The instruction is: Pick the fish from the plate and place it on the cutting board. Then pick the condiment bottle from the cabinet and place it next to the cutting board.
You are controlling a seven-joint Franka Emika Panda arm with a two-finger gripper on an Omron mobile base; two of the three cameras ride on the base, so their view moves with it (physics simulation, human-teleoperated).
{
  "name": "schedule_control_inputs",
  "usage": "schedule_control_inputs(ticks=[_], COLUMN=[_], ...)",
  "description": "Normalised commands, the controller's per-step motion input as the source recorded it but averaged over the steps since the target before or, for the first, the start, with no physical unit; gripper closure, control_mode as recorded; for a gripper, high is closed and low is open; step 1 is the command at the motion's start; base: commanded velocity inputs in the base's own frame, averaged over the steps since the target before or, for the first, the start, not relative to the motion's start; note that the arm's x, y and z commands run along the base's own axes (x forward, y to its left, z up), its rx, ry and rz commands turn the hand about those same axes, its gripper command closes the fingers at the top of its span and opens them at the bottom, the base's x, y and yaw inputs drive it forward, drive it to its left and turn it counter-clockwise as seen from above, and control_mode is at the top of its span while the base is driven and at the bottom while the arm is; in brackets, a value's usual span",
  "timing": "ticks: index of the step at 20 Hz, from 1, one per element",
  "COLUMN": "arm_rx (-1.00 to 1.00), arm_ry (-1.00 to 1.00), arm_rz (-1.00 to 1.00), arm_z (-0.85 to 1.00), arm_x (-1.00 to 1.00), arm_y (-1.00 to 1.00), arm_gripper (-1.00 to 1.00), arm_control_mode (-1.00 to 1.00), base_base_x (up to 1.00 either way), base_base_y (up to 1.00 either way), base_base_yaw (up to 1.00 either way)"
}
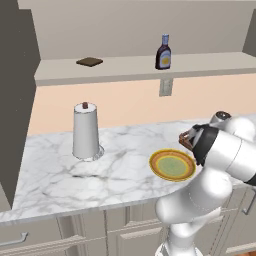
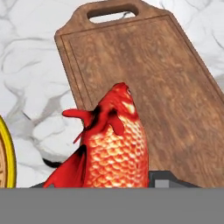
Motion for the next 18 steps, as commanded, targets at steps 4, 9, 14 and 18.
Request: schedule_control_inputs(ticks=[4, 9, 14, 18], arm_rx=[0.0, 0.0, 0.0, 0.0], arm_ry=[-0.01, -0.03, -0.03, -0.03], arm_rz=[0.0, 0.0, 0.0, 0.0], arm_z=[-0.09, -0.13, -0.14, -0.16], arm_x=[0.06, 0.08, 0.17, 0.21], arm_y=[-0.29, -0.24, -0.18, -0.13], arm_gripper=[1.0, 1.0, 1.0, 1.0], arm_control_mode=[-1.0, -1.0, -1.0, -1.0], base_base_x=[0.0, 0.0, 0.0, 0.0], base_base_y=[0.0, 0.0, 0.0, 0.0], base_base_yaw=[0.0, 0.0, 0.0, 0.0])
